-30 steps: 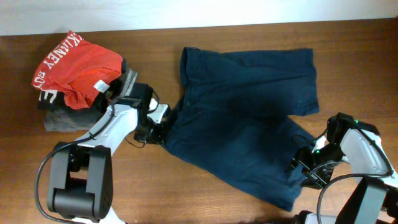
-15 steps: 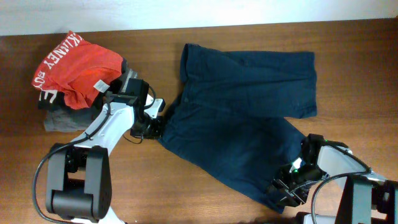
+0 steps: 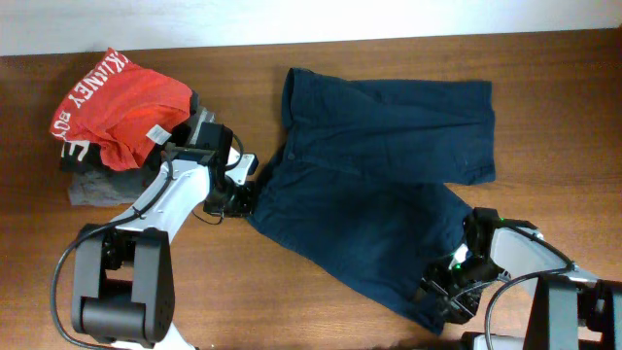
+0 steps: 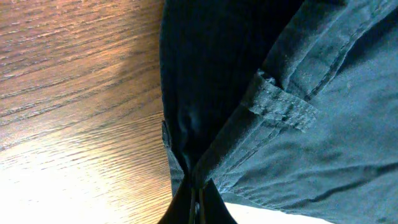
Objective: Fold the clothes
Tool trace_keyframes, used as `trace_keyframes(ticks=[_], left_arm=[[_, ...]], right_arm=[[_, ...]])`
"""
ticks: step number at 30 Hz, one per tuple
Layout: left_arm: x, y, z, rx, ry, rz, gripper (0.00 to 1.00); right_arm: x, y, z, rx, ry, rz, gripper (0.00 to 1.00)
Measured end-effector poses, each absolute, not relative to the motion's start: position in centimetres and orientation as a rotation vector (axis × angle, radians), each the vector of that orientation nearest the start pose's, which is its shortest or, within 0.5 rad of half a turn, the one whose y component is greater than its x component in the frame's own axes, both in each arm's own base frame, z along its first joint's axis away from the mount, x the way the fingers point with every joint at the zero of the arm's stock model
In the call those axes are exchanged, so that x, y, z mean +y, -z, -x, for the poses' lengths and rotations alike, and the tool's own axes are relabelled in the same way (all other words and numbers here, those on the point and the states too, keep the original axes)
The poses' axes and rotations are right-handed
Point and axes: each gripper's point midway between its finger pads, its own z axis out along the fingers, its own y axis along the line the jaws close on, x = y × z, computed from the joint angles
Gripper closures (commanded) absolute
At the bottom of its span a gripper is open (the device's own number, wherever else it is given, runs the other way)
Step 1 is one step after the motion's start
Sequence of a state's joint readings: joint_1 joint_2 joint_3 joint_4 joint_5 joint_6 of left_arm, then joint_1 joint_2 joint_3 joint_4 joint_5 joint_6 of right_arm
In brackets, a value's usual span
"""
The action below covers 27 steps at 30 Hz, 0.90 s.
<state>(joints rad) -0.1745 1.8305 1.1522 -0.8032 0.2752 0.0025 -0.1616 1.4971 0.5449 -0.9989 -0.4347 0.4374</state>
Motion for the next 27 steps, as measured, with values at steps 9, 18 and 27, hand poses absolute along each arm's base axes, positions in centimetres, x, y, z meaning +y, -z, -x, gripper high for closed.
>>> trace_keyframes(ticks=[9,18,27], left_arm=[[-10.3,-2.3,-31.2,3.086,0.437,-0.281,0.94],[-11.9,-2.9,-31.0,3.066,0.593,-0.278,0.89],[-12.3,-3.1,-31.1,3.053,0.632,-0.280,0.88]], right_arm=[[5.4,0.6,-15.4,3.078,-0.707,-1.365,0.89],[0.4,-0.1,-21.3,2.845,-0.574,-1.365,0.60],[-3.8,-7.2,-24.3,2.907,-0.429,-1.130,0.37]])
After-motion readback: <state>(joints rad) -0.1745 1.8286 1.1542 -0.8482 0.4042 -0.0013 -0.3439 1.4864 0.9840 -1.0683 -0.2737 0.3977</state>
